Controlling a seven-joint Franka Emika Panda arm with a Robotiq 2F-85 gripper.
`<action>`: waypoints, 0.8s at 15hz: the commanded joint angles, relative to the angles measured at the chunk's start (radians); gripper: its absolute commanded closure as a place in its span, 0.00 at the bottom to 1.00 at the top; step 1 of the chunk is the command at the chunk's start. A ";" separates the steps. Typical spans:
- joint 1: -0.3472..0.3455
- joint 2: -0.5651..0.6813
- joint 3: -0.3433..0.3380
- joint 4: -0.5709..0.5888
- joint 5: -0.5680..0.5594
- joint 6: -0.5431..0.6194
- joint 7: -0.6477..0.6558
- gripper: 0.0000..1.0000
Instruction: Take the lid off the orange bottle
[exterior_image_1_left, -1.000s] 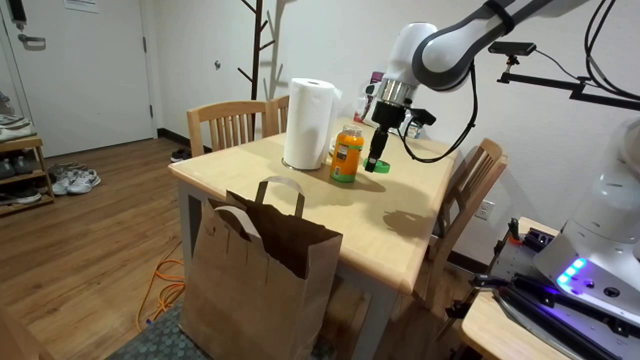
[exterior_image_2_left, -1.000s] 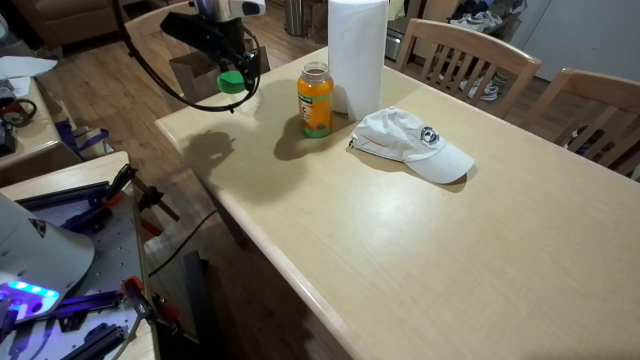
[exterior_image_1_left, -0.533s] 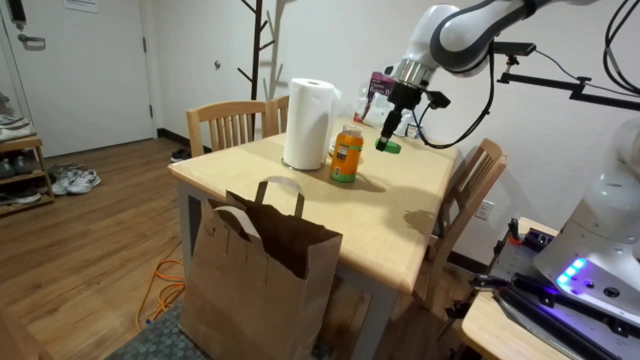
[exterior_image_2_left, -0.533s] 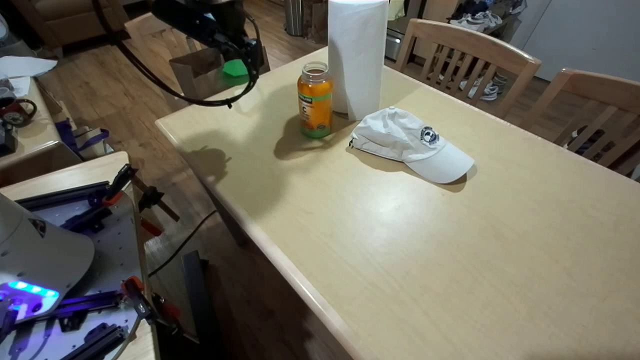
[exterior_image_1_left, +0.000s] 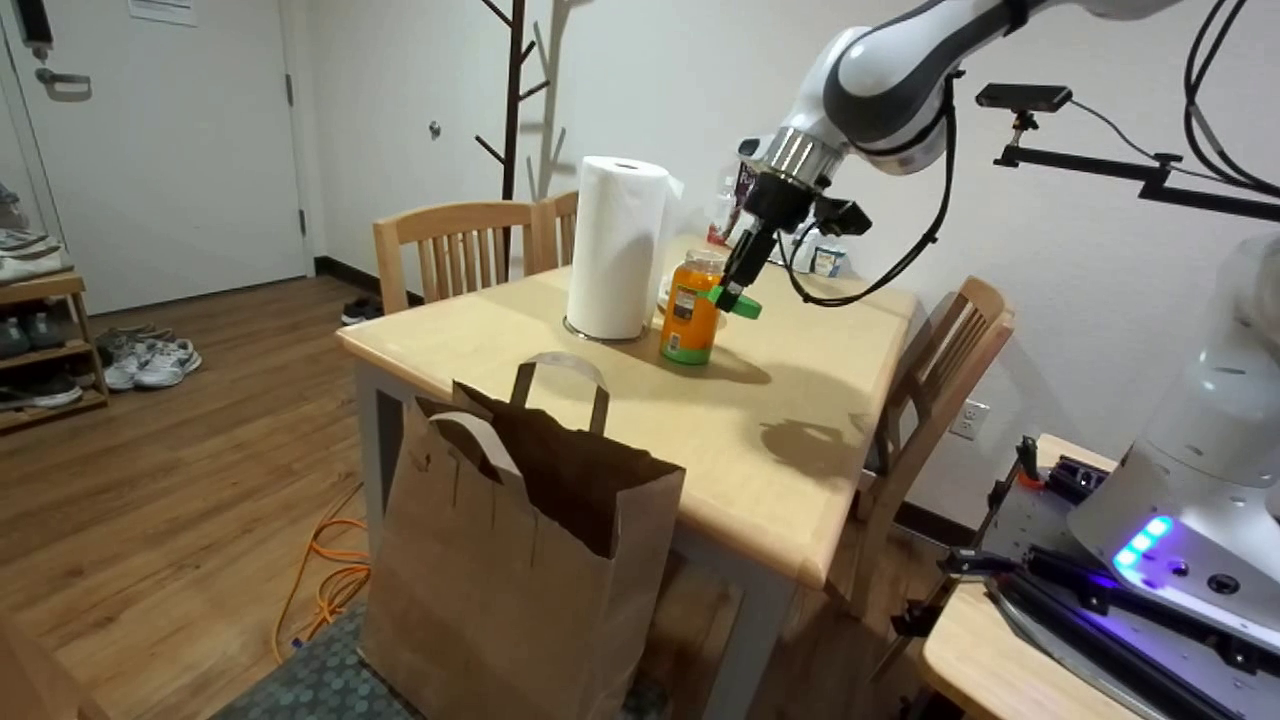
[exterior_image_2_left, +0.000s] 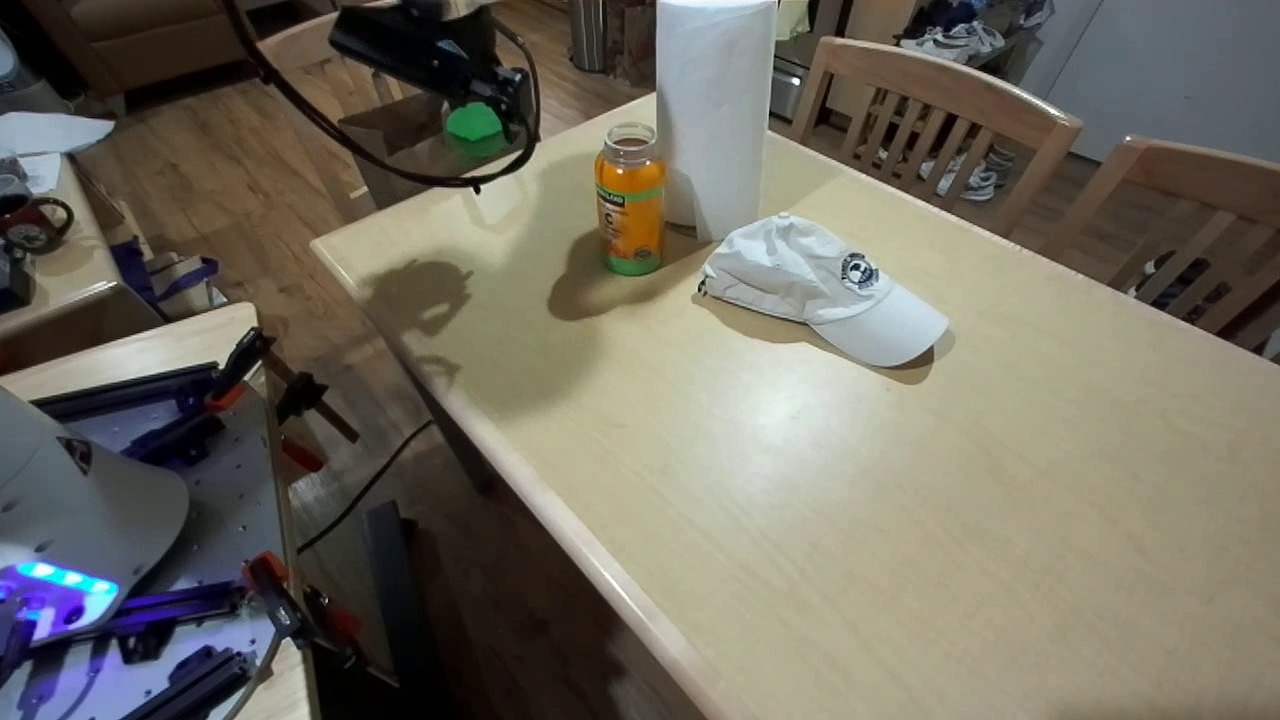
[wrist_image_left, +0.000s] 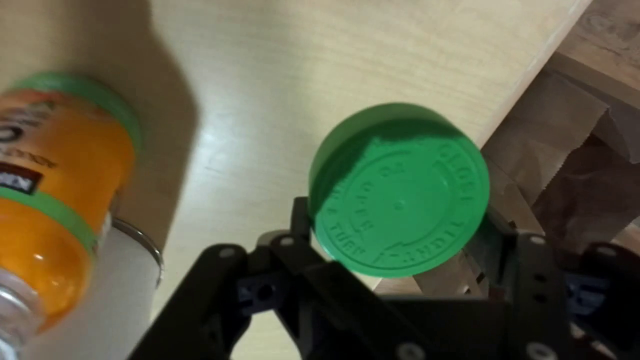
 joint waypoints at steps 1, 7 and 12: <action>-0.022 0.137 0.042 0.123 0.033 -0.025 -0.149 0.50; 0.023 0.280 -0.008 0.212 -0.448 -0.076 0.051 0.50; 0.028 0.348 -0.003 0.281 -0.796 -0.044 0.097 0.50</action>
